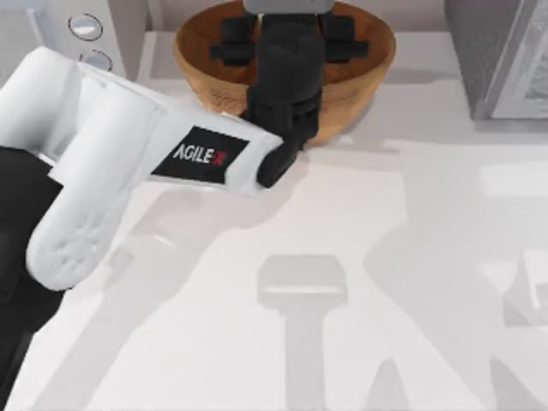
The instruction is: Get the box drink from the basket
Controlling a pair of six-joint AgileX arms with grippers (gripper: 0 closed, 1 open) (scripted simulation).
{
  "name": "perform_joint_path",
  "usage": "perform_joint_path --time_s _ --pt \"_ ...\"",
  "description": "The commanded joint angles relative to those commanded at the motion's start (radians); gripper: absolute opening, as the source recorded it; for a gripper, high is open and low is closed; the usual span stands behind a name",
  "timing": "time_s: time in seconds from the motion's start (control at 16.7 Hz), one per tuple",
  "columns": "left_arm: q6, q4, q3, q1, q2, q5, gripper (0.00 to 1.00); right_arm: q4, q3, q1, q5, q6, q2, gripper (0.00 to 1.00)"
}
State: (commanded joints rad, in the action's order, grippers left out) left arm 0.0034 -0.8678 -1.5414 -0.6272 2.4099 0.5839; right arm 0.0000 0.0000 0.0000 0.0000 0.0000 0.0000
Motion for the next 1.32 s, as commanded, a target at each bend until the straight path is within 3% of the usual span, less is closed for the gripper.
perform_joint_path --time_s 0.42,1.08,1.32 --pt "0.000 0.034 -0.011 -0.009 -0.028 0.001 0.00 0.000 0.000 0.000 0.000 0.000 0.000 1.00" --pt "0.001 0.422 -0.231 -0.010 -0.212 0.005 0.00 0.000 0.000 0.000 0.000 0.000 0.000 1.00" --pt "0.002 0.482 -0.262 -0.011 -0.237 0.005 0.00 0.000 0.000 0.000 0.000 0.000 0.000 1.00"
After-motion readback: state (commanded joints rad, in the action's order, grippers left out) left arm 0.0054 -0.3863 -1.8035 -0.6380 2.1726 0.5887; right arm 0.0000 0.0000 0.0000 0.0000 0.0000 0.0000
